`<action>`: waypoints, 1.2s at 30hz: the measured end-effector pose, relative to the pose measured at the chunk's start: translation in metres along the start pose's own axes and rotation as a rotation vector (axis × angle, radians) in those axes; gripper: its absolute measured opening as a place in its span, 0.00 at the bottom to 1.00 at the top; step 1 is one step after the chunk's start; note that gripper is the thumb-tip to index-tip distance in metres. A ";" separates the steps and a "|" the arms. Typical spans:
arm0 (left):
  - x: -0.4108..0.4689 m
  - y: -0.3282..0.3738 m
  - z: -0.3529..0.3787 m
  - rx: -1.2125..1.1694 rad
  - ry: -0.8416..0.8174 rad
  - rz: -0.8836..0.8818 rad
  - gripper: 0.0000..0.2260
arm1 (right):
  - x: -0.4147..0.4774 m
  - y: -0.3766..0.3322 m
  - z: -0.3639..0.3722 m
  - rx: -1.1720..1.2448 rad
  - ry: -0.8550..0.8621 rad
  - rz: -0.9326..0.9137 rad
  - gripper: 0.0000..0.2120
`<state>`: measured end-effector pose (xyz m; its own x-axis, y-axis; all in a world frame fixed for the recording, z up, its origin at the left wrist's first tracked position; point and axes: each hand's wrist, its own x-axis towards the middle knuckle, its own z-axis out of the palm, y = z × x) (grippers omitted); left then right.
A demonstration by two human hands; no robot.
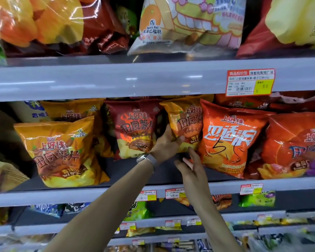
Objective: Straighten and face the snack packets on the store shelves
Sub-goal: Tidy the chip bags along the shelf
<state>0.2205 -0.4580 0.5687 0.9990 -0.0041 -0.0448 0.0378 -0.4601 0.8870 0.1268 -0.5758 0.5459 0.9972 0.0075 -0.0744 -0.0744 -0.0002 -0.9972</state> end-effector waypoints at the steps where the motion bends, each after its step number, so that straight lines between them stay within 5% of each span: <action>1: 0.002 0.000 -0.003 -0.002 -0.022 -0.001 0.26 | 0.001 0.001 0.000 0.004 0.008 0.004 0.29; 7: 0.013 0.006 -0.009 -0.045 -0.071 -0.029 0.25 | 0.008 0.002 0.002 -0.002 0.007 0.040 0.30; 12: 0.010 0.015 -0.009 -0.178 0.174 -0.003 0.44 | 0.018 0.001 0.004 -0.015 -0.015 0.052 0.32; 19: 0.021 0.025 -0.014 -0.226 0.115 0.009 0.45 | 0.024 -0.001 0.008 -0.024 -0.033 0.060 0.33; 30: -0.012 0.005 -0.031 0.020 0.058 -0.007 0.43 | 0.028 -0.004 0.007 -0.446 -0.123 -0.054 0.36; 36: -0.081 0.003 -0.053 0.303 0.061 0.011 0.24 | 0.007 -0.010 0.004 -0.715 -0.126 -0.142 0.27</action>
<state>0.1408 -0.4117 0.5999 0.9993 0.0384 0.0000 0.0270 -0.7045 0.7092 0.1349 -0.5721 0.5554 0.9852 0.1710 0.0135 0.1217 -0.6415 -0.7574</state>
